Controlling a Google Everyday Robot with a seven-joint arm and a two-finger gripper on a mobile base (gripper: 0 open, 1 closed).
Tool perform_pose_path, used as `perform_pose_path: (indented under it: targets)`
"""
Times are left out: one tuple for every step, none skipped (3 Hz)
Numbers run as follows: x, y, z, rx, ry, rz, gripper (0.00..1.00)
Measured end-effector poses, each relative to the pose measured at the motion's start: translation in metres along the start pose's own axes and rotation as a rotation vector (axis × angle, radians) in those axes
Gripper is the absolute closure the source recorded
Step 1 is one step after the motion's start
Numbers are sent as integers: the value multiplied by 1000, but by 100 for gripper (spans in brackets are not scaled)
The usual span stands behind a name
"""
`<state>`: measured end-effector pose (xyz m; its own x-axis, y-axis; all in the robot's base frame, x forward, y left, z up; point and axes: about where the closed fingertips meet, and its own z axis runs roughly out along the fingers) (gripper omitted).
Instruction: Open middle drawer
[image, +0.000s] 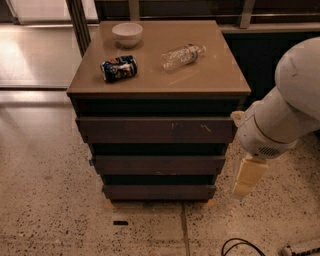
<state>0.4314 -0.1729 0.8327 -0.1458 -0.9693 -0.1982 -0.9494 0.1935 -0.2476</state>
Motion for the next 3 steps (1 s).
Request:
perform_pose_path:
  targets:
    - [8, 7, 36, -38, 5, 38, 0]
    - [8, 7, 36, -38, 5, 38, 0]
    - [-2, 7, 53, -44, -26, 16, 0]
